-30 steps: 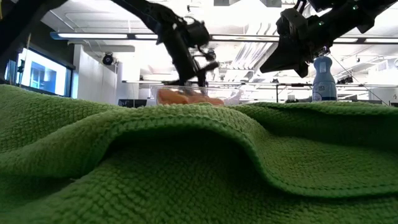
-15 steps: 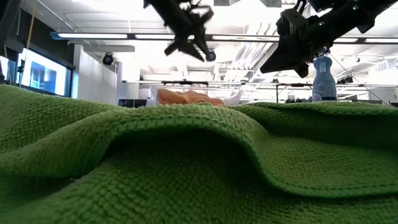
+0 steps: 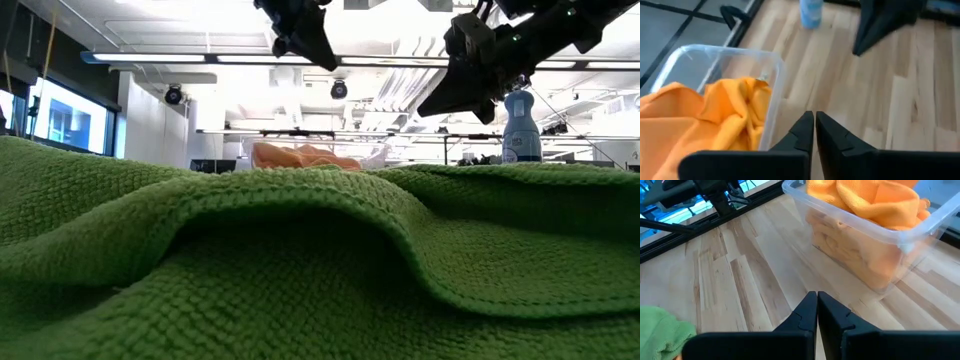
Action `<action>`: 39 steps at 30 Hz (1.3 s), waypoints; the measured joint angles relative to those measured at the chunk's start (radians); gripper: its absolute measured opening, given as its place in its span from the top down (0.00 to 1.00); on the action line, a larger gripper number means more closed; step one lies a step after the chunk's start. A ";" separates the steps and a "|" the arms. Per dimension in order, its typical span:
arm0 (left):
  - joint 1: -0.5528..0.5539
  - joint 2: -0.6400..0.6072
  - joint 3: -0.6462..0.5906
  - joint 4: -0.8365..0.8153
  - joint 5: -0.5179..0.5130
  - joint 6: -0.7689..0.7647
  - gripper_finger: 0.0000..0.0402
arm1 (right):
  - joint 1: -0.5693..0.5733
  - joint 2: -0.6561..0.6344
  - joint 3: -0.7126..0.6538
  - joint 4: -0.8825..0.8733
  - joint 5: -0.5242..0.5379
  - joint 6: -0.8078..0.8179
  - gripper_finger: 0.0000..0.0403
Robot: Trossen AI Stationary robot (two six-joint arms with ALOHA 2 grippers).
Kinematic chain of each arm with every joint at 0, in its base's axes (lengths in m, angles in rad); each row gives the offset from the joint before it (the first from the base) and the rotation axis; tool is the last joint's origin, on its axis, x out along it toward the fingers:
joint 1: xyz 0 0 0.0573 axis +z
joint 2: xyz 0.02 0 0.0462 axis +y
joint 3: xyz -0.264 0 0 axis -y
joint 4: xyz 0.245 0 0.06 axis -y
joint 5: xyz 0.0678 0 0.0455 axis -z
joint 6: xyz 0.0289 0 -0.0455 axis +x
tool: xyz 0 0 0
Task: Sort microfiber towel by color & place in baskets
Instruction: Put the green microfiber towel into the bottom transparent bin
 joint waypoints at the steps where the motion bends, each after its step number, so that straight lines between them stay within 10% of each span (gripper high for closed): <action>1: -0.006 -0.003 -0.010 0.000 0.006 0.006 0.98 | 0.001 0.000 0.000 0.004 -0.002 -0.015 0.98; 12: -0.063 -0.342 -0.469 0.232 0.080 -0.068 1.00 | 0.131 0.079 0.164 -0.029 0.098 -0.098 1.00; 19: -0.115 -0.607 -0.718 0.268 0.108 -0.038 1.00 | 0.227 0.353 0.499 -0.440 0.097 0.017 1.00; 32: -0.303 -0.886 -0.932 0.255 0.109 -0.072 1.00 | 0.403 0.806 1.076 -0.810 0.063 0.119 0.98; 39: -0.362 -0.920 -0.967 0.227 0.110 -0.112 1.00 | 0.467 0.963 1.215 -0.875 0.043 0.060 0.82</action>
